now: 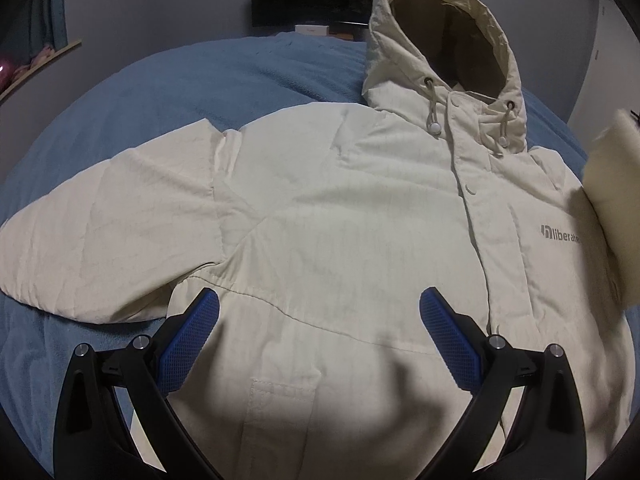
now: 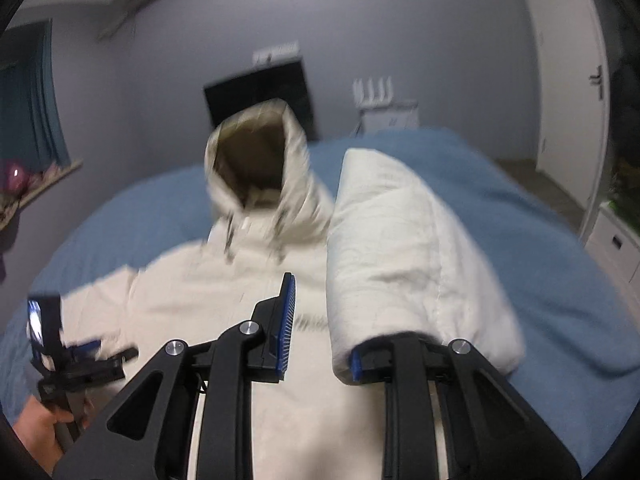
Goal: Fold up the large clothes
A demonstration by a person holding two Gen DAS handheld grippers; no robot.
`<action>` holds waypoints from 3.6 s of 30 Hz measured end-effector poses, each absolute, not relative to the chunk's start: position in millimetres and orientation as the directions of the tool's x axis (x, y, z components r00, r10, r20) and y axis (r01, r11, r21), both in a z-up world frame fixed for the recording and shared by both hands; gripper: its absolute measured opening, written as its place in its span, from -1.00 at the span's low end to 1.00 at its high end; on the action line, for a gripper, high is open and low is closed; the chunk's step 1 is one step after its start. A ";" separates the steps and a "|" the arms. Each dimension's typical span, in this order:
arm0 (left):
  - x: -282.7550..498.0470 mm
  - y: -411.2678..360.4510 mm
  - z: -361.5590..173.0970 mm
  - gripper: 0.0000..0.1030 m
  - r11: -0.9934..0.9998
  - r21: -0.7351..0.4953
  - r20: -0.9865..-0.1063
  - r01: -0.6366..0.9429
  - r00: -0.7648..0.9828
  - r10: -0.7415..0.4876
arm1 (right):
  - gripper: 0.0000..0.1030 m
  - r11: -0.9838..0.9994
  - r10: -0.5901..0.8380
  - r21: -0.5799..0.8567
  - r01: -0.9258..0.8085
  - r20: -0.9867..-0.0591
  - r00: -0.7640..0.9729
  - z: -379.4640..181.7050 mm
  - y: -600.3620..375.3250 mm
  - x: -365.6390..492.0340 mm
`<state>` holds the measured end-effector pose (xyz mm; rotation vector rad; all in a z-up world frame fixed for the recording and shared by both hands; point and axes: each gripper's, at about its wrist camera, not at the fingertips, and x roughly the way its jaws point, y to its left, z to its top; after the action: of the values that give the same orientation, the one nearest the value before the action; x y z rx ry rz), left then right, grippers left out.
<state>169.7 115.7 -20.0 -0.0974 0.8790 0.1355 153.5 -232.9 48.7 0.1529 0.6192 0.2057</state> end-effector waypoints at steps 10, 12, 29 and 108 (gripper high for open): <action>160.1 88.1 -15.0 0.88 0.999 -0.024 -0.755 -0.042 0.656 0.009 | 0.49 0.942 0.308 0.168 -0.291 -0.779 0.547 -13.4 -206.9 142.5; 155.3 73.9 -7.3 0.88 1.000 -0.004 -0.744 -0.008 0.668 0.003 | 0.53 0.944 0.281 0.126 -0.305 -0.791 0.543 -7.5 -222.8 128.6; 162.2 -124.4 21.0 0.87 0.927 -0.022 -0.718 0.374 0.639 -0.275 | 0.77 0.981 0.014 0.152 0.122 -0.680 0.733 17.4 -414.3 141.7; 124.8 53.8 -3.2 0.58 0.995 -0.093 -0.728 0.046 0.678 -0.099 | 0.36 0.977 0.208 0.123 -0.172 -0.700 0.683 -9.1 -295.8 154.1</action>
<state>124.8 53.8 -3.2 -0.0685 0.8215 -0.0818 154.1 -295.8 -9.1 0.0487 0.7907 0.2129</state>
